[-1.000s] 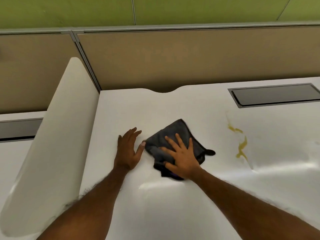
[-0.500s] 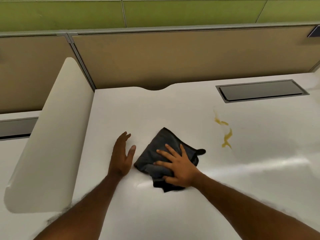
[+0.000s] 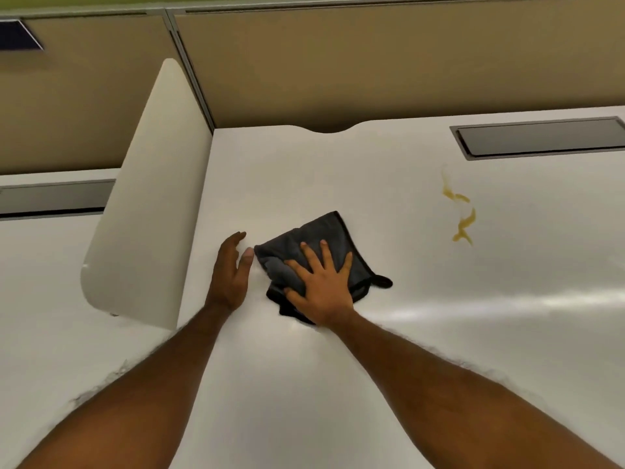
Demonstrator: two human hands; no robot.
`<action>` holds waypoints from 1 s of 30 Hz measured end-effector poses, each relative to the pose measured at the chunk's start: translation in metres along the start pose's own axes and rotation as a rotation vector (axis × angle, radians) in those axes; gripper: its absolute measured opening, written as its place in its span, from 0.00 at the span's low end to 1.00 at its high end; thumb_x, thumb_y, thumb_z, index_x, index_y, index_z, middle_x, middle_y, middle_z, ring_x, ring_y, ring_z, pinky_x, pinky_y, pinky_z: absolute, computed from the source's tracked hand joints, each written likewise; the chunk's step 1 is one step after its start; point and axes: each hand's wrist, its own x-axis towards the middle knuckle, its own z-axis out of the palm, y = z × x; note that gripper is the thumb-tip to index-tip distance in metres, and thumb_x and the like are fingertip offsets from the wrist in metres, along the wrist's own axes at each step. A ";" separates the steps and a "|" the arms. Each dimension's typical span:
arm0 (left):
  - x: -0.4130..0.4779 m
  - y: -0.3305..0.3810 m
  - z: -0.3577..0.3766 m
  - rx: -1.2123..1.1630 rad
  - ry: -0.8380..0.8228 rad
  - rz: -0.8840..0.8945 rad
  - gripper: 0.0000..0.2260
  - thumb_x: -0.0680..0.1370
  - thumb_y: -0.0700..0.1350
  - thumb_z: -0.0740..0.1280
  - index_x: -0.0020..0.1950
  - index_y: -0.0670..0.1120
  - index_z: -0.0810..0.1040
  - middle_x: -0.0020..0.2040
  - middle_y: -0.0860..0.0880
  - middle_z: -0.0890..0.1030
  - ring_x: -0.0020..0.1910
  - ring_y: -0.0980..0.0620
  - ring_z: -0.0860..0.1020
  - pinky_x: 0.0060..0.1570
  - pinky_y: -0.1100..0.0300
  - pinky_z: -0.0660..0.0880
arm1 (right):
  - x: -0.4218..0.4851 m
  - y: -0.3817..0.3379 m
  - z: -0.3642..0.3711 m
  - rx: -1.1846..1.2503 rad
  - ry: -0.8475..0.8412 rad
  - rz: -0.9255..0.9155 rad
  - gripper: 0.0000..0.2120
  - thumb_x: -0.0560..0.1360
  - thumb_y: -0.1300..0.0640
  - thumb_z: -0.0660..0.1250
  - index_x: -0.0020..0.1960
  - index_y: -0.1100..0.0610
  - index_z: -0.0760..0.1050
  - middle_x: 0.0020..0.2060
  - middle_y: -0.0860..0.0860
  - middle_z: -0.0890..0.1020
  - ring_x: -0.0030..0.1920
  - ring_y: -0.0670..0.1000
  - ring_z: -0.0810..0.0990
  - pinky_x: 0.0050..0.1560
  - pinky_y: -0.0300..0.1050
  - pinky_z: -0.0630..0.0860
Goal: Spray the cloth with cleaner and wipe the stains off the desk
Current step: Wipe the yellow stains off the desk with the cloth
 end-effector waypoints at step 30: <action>-0.061 0.009 0.032 0.526 -0.207 0.176 0.24 0.80 0.60 0.51 0.72 0.52 0.68 0.75 0.47 0.65 0.76 0.50 0.60 0.75 0.41 0.46 | -0.155 0.028 0.013 0.003 0.110 0.077 0.28 0.74 0.33 0.55 0.73 0.38 0.62 0.79 0.48 0.54 0.79 0.58 0.43 0.67 0.78 0.37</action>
